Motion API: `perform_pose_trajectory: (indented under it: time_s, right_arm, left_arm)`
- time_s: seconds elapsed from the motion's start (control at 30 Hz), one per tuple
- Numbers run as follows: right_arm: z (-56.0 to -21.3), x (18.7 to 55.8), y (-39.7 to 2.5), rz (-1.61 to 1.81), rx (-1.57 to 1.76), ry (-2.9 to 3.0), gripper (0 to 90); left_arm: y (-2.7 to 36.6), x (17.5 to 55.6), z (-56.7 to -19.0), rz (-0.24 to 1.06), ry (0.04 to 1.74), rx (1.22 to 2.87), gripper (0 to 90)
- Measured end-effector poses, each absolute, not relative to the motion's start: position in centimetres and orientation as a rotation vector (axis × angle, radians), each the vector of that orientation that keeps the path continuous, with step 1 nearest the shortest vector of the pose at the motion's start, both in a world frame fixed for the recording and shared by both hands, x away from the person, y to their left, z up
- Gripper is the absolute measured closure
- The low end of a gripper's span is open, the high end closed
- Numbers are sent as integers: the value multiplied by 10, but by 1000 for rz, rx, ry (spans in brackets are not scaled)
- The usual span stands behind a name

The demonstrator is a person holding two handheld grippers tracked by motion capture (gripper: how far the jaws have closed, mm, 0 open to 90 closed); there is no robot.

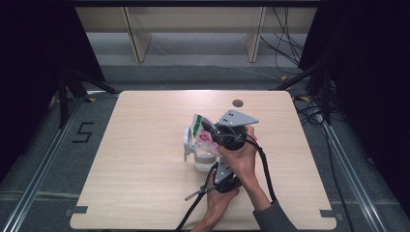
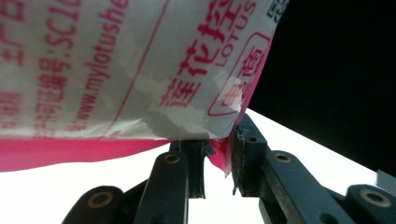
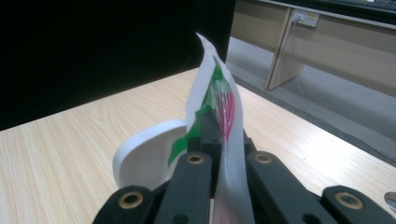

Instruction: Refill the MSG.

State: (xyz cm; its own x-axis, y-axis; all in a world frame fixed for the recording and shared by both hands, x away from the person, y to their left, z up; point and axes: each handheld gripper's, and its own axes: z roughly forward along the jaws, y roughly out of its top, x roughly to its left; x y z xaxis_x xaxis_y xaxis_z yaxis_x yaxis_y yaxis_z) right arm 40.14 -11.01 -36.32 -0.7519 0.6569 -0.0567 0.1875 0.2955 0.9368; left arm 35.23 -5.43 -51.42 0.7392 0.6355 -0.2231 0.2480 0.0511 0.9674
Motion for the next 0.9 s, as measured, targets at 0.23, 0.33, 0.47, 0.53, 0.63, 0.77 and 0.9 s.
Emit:
perform_pose_trajectory:
  time_s: [0.23,0.33,0.47,0.53,0.63,0.77,0.9]
  right_arm:
    - [-362,401,-111,1446,749,2132,900]
    - [-363,401,-111,1458,759,2125,900]
    - [-362,400,-111,1447,740,2130,900]
    - [-363,400,-109,1445,764,2126,900]
    - [-363,400,-109,1450,746,2134,900]
    - [-362,400,-111,1436,754,2138,900]
    - [-362,402,-113,1446,759,2137,900]
  left_arm:
    - [-55,352,-514,339,750,1530,765]
    - [-54,351,-514,344,746,1532,765]
    - [-55,349,-514,353,755,1522,765]
    - [-55,349,-515,352,761,1522,765]
    - [-56,349,-514,346,746,1519,765]
    - [-53,349,-514,364,735,1577,765]
    - [-53,349,-515,366,729,1578,765]
